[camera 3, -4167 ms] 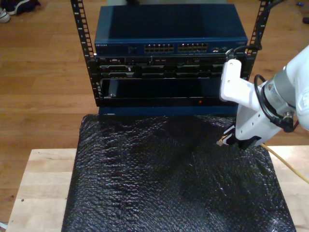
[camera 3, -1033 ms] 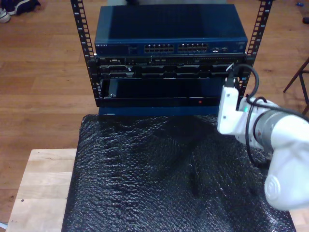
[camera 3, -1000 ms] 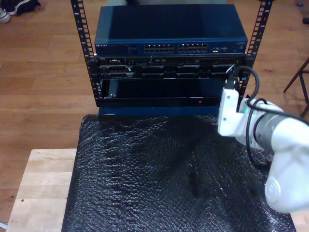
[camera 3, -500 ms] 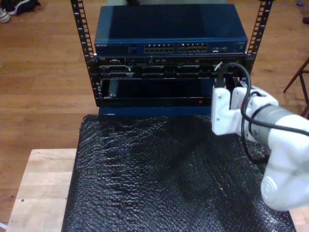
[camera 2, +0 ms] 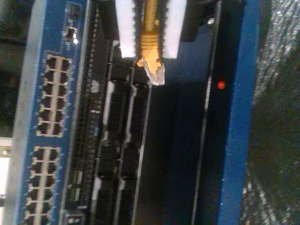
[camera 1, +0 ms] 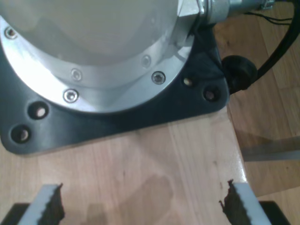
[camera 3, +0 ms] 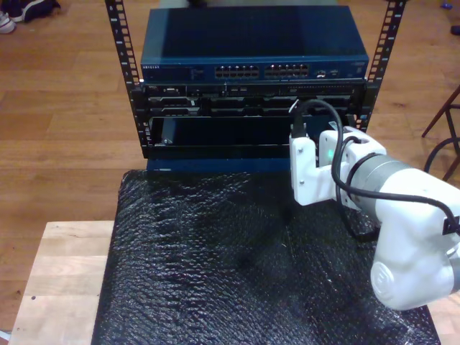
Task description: Grab the cable and plug it in
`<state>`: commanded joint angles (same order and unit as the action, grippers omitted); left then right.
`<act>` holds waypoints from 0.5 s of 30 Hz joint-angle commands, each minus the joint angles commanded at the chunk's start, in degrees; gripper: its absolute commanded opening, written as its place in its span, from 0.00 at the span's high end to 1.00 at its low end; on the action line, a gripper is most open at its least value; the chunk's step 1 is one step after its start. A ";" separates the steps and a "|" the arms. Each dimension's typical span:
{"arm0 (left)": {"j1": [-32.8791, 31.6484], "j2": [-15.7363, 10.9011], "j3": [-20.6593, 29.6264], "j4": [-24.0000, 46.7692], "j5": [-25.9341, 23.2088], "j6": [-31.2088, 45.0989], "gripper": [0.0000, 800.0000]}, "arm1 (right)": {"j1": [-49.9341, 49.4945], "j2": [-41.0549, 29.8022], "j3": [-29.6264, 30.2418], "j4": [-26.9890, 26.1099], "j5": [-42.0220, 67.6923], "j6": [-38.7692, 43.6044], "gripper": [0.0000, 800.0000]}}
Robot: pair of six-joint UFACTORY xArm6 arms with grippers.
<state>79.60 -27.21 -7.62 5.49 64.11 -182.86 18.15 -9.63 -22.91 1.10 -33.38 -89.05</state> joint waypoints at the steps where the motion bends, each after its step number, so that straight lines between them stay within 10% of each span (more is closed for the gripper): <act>1: 0.00 0.00 -0.09 0.00 0.00 0.00 0.00 | 0.00 1.05 -0.70 0.09 -1.85 0.00 1.00; 15: 0.00 0.00 0.00 0.00 0.00 0.00 0.00 | -0.53 7.56 -0.79 0.44 -21.54 7.38 1.00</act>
<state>79.60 -27.21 -7.62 5.49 64.11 -182.86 17.63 -2.07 -23.70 1.54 -54.92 -81.67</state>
